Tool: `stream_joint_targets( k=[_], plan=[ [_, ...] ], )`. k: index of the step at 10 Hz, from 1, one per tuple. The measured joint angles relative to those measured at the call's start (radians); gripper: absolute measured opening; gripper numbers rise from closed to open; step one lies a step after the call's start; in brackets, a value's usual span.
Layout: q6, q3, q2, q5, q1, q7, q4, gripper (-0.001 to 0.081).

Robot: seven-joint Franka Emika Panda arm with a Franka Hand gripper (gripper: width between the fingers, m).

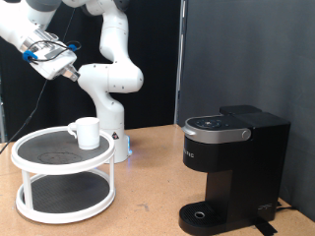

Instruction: Make a cup of coffee with the keurig machine

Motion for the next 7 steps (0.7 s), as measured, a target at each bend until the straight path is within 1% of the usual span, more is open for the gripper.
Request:
stream_joint_targets(
  k=[2, 4, 5, 6, 7],
  plan=[
    [-0.004, -0.018, 0.012, -0.010, 0.000, -0.030, 0.017, 0.0000],
    [0.007, -0.030, 0.021, -0.012, 0.000, -0.048, 0.015, 0.0000],
    [0.016, -0.032, 0.025, -0.019, 0.000, -0.056, 0.010, 0.0109],
    [0.028, -0.032, 0.029, -0.031, 0.000, -0.065, 0.002, 0.0109],
    [0.054, -0.032, 0.031, -0.043, 0.000, -0.081, -0.016, 0.0299]
  ],
)
